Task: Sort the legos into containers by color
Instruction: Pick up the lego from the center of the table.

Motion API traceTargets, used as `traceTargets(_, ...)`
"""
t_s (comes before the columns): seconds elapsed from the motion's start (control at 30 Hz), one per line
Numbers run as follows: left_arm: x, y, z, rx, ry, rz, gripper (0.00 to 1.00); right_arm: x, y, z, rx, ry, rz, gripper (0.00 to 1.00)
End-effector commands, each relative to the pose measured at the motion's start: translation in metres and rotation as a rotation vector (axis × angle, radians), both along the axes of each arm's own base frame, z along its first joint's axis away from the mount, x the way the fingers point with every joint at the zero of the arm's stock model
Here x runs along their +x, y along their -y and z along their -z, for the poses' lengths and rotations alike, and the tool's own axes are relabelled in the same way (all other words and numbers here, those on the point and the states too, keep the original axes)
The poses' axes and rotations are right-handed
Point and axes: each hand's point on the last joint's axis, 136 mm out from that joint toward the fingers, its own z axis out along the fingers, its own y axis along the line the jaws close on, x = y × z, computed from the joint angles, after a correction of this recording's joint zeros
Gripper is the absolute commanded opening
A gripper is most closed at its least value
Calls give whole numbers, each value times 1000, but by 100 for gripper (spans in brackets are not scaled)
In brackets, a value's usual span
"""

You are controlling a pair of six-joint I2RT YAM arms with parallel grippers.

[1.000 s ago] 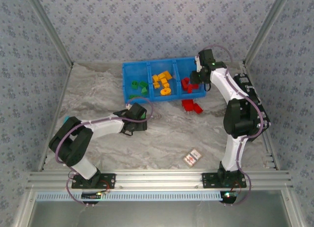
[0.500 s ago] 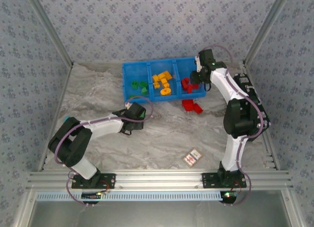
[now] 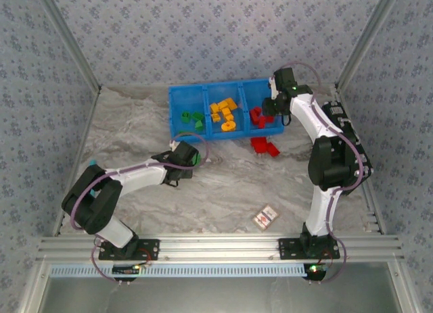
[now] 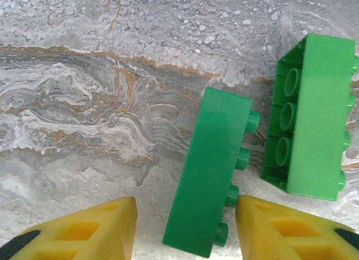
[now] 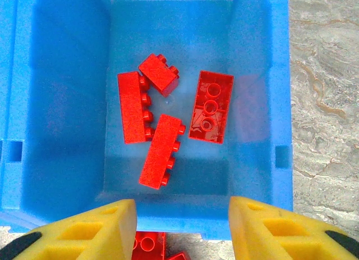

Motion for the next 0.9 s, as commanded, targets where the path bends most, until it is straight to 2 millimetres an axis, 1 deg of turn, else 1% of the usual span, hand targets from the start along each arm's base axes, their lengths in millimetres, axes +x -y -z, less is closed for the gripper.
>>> traceTargets(0.0,5,1,2,12,11,15,49,-4,3,-15,-5,20,-2,48)
traceTargets(0.2,20,8,1,54,40,87,46,-5,2,-14,-3,14,-4,48)
traceTargets(0.4,28,7,11,43,27,94,43,-7,4,-19,-11,18,-2,48)
traceTargets(0.67,34,9,20,42,18,104,37,-7,3,-24,-19,20,-17,49)
traceTargets(0.77,34,11,22,38,12,107,33,-5,2,-27,-17,27,-18,49)
traceTargets(0.87,32,10,24,38,5,108,31,-4,0,-26,-16,27,-24,49)
